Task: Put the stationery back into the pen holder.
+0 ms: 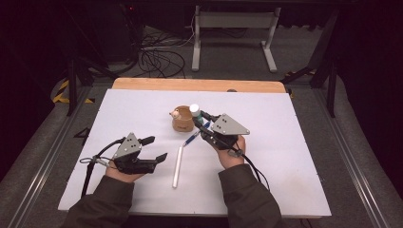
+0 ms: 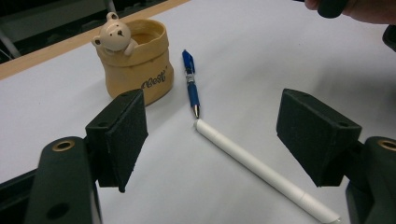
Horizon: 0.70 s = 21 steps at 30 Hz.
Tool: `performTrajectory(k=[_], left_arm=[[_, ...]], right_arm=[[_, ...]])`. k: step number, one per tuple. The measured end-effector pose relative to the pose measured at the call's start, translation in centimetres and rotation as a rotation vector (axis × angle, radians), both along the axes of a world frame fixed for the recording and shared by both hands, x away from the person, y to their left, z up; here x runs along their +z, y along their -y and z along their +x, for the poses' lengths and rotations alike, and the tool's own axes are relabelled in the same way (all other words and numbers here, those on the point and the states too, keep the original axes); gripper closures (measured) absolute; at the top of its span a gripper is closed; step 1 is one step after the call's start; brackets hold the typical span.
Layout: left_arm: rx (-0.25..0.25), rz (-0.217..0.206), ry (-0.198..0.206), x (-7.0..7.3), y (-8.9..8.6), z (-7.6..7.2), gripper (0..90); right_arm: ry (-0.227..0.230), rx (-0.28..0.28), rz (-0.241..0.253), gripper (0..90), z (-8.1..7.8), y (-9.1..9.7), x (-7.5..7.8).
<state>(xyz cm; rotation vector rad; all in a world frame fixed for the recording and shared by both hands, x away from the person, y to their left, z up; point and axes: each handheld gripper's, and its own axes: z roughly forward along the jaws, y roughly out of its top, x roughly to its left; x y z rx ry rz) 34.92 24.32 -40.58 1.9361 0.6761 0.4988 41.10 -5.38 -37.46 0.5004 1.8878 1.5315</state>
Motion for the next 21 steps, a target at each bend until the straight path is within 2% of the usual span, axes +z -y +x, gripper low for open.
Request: performTrajectory(k=[2,9,16,21], left_arm=[[-0.002,0.004,-0.001,0.0,-0.1,0.1,24.6],[-0.002,0.008,-0.003,-0.1,-0.1,0.1,24.4],[-0.001,0.008,-0.006,-0.1,-0.1,0.1,24.0],[-0.012,0.0,-0.005,-0.2,-0.1,0.1,23.8]], right_arm=[[-0.001,0.004,0.032,66.1,0.7,-0.3,0.4],[-0.027,0.008,0.071,66.1,2.5,-1.4,0.4],[-0.047,-0.002,0.097,66.1,4.5,-2.5,-0.5],[-0.056,-0.026,0.092,66.1,5.7,-3.1,-1.4]])
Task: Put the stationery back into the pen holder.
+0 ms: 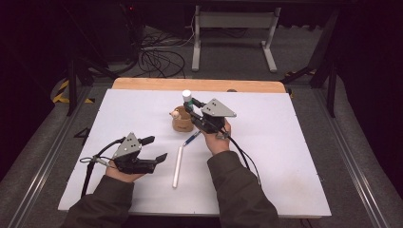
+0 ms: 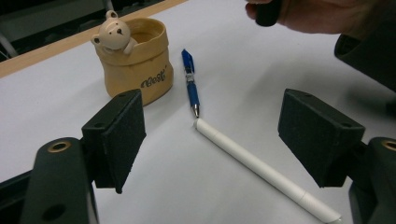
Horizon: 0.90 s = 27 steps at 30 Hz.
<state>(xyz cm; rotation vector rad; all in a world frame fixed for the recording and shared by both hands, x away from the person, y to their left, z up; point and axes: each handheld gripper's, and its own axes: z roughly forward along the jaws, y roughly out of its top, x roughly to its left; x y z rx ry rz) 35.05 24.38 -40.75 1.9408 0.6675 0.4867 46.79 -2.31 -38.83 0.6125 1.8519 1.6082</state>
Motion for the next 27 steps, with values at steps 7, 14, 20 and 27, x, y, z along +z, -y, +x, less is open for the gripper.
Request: performTrajectory(k=[7,14,20,27], left_arm=[[0.001,0.002,-0.003,0.0,0.0,0.1,23.5],[0.001,-0.003,-0.004,0.0,0.0,0.0,23.4],[-0.002,-0.006,-0.004,-0.1,0.0,0.1,23.4],[-0.006,-0.013,-0.009,-0.1,0.0,0.1,23.1]], right_arm=[[-0.027,-0.033,0.009,66.0,1.2,-0.1,-1.2],[-0.055,-0.02,0.017,66.0,2.0,-0.9,-2.3],[-0.071,-0.024,0.015,66.0,2.3,-1.2,-2.9],[-0.099,-0.021,-0.009,65.9,2.6,-1.5,-3.6]])
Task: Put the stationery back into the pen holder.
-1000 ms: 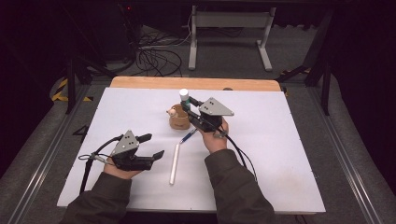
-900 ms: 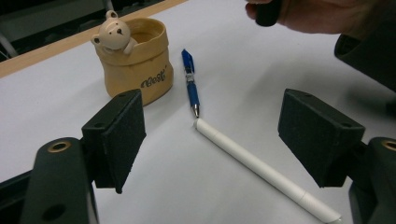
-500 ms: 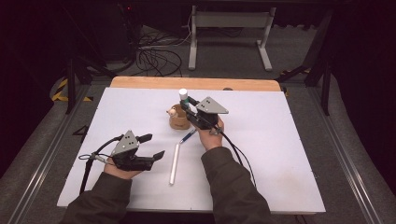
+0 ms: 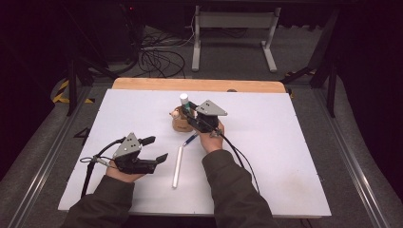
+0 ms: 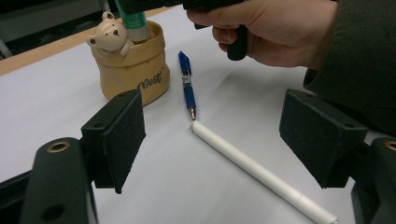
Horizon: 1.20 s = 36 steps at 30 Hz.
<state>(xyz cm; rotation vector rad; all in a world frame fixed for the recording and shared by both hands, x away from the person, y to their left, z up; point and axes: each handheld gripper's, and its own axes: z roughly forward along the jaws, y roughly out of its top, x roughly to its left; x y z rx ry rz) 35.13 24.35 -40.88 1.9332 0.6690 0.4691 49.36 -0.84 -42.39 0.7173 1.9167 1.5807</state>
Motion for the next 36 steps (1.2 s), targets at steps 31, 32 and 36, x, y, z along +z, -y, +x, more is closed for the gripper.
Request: performTrajectory(k=[31,32,36], left_arm=[[0.001,0.011,-0.008,-0.4,0.2,0.1,23.1],[0.002,0.013,-0.006,-0.4,0.2,0.1,23.1],[0.002,0.016,-0.008,-0.4,0.3,0.1,23.3]], right_arm=[[-0.064,0.044,-0.022,47.6,-0.2,0.9,0.3],[-0.064,0.044,-0.021,45.4,-0.3,1.1,0.4],[-0.063,0.032,-0.007,38.1,-0.7,1.9,0.8]])
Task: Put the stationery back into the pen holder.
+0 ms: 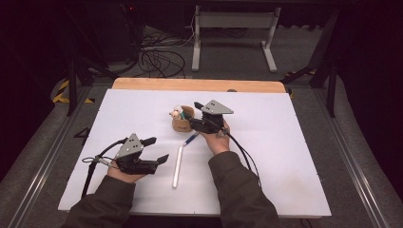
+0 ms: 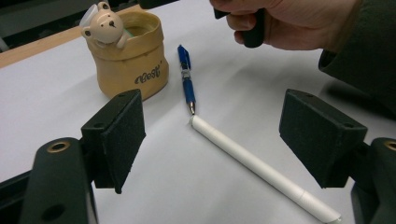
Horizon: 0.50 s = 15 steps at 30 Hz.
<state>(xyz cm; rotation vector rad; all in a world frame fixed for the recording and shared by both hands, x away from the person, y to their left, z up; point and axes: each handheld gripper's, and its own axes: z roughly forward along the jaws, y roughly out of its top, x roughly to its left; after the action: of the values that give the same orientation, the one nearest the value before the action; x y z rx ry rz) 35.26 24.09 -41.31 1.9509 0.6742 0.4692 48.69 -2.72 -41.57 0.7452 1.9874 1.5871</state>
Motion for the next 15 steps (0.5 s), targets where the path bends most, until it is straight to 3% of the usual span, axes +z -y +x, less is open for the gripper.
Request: performTrajectory(k=[5,15], left_arm=[[0.005,0.001,0.002,0.0,0.1,0.0,23.4],[0.014,0.002,0.005,-0.1,0.3,0.0,23.8]], right_arm=[[-0.002,0.0,0.008,27.1,-0.8,0.9,0.7],[0.022,0.012,0.043,14.1,-3.5,2.4,2.2]])
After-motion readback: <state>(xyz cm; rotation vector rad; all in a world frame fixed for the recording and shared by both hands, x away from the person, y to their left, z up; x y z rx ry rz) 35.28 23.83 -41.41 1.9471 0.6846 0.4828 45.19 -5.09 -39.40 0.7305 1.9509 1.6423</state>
